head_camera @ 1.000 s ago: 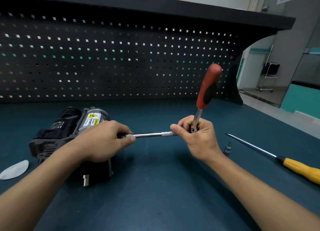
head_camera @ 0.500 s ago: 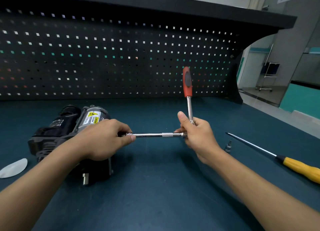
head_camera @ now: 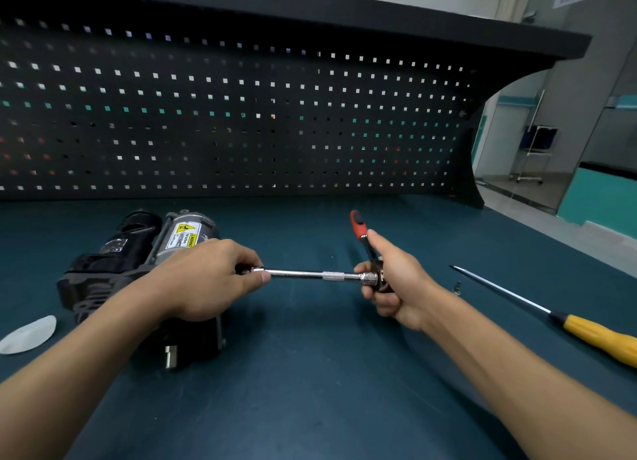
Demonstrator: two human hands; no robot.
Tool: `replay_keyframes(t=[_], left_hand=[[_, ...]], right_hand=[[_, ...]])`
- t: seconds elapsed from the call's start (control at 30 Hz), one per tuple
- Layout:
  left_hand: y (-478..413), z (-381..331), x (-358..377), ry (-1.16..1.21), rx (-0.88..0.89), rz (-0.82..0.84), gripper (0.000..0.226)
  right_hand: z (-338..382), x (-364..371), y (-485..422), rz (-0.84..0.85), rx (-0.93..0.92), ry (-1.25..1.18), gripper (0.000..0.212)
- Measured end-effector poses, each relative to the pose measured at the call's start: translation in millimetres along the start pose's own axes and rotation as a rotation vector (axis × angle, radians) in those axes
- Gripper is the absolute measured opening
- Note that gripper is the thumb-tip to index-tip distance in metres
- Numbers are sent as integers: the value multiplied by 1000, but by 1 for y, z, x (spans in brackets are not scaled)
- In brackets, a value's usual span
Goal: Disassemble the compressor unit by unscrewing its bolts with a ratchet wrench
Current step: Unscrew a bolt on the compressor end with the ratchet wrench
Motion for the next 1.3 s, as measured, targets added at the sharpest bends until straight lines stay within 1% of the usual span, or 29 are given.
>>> replay_keyframes(t=[0.1, 0.2, 0.27, 0.33, 0.43, 0.53, 0.63, 0.7, 0.8, 0.9, 1.0, 1.1, 1.2, 1.3], left_hand=[[1, 0, 0, 0, -6, -2, 26], [1, -1, 0, 14, -12, -8, 26], [1, 0, 0, 20, -12, -12, 26], [1, 0, 0, 21, -6, -17, 25], [0, 2, 1, 33, -1, -31, 23], [0, 3, 2, 46, -4, -39, 22], [0, 3, 2, 46, 0, -43, 22], [1, 4, 2, 50, 3, -46, 22], [1, 3, 2, 44, 4, -48, 22], [0, 3, 1, 35, 10, -43, 21], [1, 2, 1, 17, 15, -38, 23], [1, 1, 0, 8, 18, -36, 23], [2, 2, 0, 10, 17, -36, 23], [1, 3, 1, 20, 13, -38, 24]], right_hand=[[-1, -2, 0, 85, 48, -14, 60], [-1, -3, -3, 101, -16, -18, 58], [-1, -3, -5, 71, -119, 23, 53], [-2, -3, -8, 8, -266, 109, 49], [-6, -6, -10, -45, -505, 187, 47], [-10, -8, -10, -89, -704, 253, 46], [-12, -7, -5, -154, -859, 286, 50], [-12, -5, -2, -190, -923, 302, 51], [-11, -4, 0, -213, -956, 313, 51], [-12, -4, -2, -201, -946, 330, 46], [-10, -4, -4, -166, -873, 331, 45], [-9, -3, -4, -147, -833, 312, 49], [-7, -1, -3, -136, -789, 238, 54], [-3, 0, -5, -143, -702, 196, 53]])
Point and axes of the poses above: each hand's wrist, its own y-axis away from the middle knuckle, its own x-axis out of the palm, z = x × y, the point moved 1 cm from there along -y, towards the middle knuckle, and after that the axes turned 1 degree about y, right-handed, at the moved point
